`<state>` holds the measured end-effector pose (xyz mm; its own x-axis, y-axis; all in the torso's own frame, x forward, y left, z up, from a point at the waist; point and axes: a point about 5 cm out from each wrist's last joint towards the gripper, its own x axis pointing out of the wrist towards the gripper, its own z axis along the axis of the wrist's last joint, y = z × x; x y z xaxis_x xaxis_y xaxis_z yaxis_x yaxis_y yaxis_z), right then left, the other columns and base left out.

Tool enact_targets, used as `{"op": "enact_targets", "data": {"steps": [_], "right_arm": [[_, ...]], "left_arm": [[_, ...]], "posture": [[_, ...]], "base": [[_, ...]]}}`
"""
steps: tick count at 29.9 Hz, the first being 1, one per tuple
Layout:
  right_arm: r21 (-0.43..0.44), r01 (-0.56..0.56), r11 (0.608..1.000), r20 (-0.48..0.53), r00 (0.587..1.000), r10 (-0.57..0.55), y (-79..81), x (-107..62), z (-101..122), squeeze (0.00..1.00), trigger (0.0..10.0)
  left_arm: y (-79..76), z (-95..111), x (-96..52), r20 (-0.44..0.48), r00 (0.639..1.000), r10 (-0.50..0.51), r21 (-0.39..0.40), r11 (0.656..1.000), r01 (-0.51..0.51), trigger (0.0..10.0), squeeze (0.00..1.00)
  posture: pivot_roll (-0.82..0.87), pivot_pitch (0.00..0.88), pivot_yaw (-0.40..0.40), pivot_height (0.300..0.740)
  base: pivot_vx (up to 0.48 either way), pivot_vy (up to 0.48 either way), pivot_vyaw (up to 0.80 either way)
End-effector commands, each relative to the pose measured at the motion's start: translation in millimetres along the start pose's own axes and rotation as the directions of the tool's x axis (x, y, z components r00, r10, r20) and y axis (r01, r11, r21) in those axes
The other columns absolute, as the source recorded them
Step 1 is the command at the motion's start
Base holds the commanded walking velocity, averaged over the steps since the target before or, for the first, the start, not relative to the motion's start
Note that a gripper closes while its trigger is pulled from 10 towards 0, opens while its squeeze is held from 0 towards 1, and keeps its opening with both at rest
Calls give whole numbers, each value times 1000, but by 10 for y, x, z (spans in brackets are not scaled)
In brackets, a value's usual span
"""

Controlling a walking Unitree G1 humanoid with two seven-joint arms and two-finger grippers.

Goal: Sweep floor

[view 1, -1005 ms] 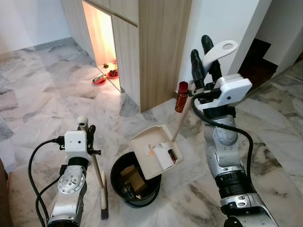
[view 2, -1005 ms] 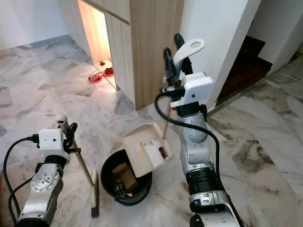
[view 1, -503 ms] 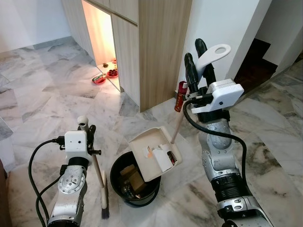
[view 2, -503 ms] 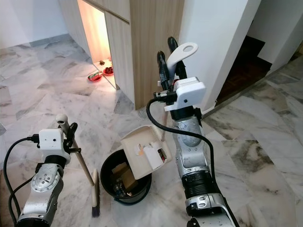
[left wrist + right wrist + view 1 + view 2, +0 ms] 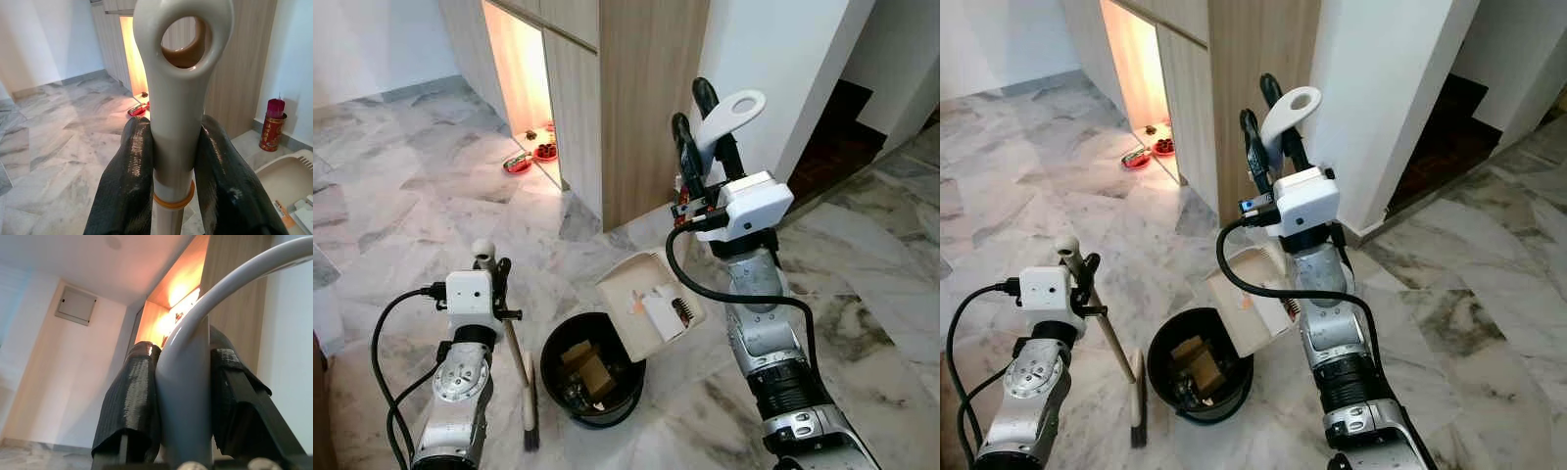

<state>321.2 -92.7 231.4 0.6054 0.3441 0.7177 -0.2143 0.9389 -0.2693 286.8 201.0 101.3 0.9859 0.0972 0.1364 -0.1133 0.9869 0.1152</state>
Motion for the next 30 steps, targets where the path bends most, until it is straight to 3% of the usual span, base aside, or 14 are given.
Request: {"op": "enact_targets", "data": {"steps": [1, 7, 11, 17, 22, 26, 30], "right_arm": [[-22, -1, 1000, 81, 997, 3, -12, 72, 119, 0, 10000], [-42, 36, 998, 100, 994, -31, -48, 92, 140, 0, 10000], [13, 60, 998, 90, 994, -60, -36, 94, 128, 0, 10000], [-24, -68, 997, 124, 990, 71, 152, 76, 157, 0, 10000], [-9, -74, 997, 126, 989, 75, 181, 77, 158, 0, 10000], [-45, -133, 990, 154, 978, 138, 247, 83, 188, 0, 10000], [-11, -120, 993, 158, 980, 120, 263, 98, 195, 0, 10000]], "left_arm": [[17, 84, 6, 49, 999, 7, -6, 1000, -7, 10000, 0], [22, 87, 8, 51, 999, 9, -5, 1000, -9, 10000, 0], [17, 89, 7, 52, 999, 8, -5, 1000, -8, 10000, 0], [34, 94, 3, 54, 998, 11, -3, 1000, -10, 10000, 0], [36, 96, 4, 55, 998, 11, -3, 1000, -11, 10000, 0], [37, 98, 4, 55, 998, 7, -3, 1000, -7, 10000, 0], [31, 102, 4, 57, 998, 2, -3, 1000, -2, 10000, 0]], "posture": [[97, 0, -39, 740], [100, 0, -40, 740], [107, 0, -43, 740], [109, 0, -43, 740], [113, 0, -43, 740], [112, 0, -39, 740], [113, 0, -40, 740]], "base": [[0, 0, 0], [0, 0, 0], [0, 0, 0], [0, 0, 0], [0, 0, 0], [0, 0, 0], [0, 0, 0]]}}
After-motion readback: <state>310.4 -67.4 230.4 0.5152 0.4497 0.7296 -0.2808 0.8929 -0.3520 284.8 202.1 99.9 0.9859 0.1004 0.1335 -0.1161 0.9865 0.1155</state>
